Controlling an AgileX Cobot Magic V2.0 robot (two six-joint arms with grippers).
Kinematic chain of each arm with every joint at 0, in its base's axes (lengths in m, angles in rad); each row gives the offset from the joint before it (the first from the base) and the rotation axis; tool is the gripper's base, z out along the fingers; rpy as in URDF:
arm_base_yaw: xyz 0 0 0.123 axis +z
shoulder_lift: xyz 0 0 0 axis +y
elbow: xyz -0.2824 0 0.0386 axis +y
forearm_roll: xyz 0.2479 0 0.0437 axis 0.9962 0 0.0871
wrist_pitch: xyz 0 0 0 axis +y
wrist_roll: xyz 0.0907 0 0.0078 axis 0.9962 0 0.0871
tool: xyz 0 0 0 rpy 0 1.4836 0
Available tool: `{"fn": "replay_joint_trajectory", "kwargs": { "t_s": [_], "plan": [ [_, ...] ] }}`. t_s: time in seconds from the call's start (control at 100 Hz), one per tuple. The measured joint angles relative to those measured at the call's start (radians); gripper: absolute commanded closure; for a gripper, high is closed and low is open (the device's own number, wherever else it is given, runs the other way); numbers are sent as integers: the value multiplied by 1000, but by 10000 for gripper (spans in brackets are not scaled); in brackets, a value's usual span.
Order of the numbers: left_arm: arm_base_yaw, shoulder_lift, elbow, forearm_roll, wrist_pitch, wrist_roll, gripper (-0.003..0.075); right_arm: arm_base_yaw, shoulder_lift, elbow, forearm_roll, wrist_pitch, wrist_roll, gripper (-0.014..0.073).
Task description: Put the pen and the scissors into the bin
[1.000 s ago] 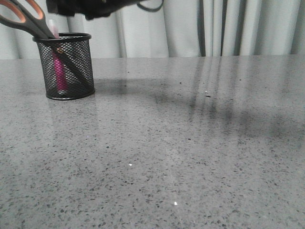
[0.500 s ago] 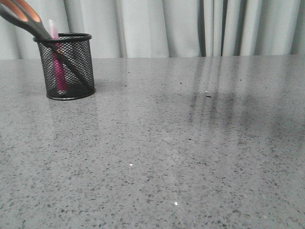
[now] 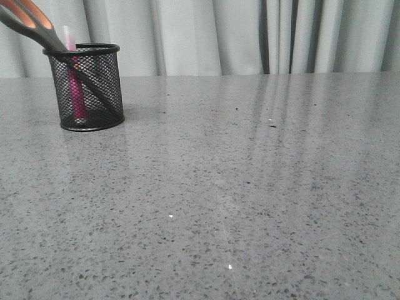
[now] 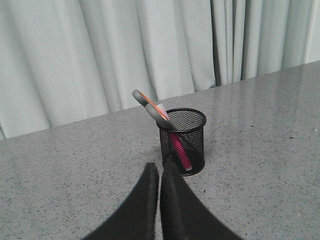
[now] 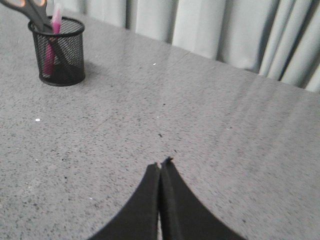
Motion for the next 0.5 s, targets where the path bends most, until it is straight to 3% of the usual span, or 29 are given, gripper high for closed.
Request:
{"fn": "replay_joint_trajectory", "kwargs": {
  "t_s": [0.16,0.5],
  "plan": [
    [0,0,0,0,0,0,739,0,-112,19,-2,82,0,653],
    [0,0,0,0,0,-1,739,0,-118,19,-3,99,0,653]
  ]
}}
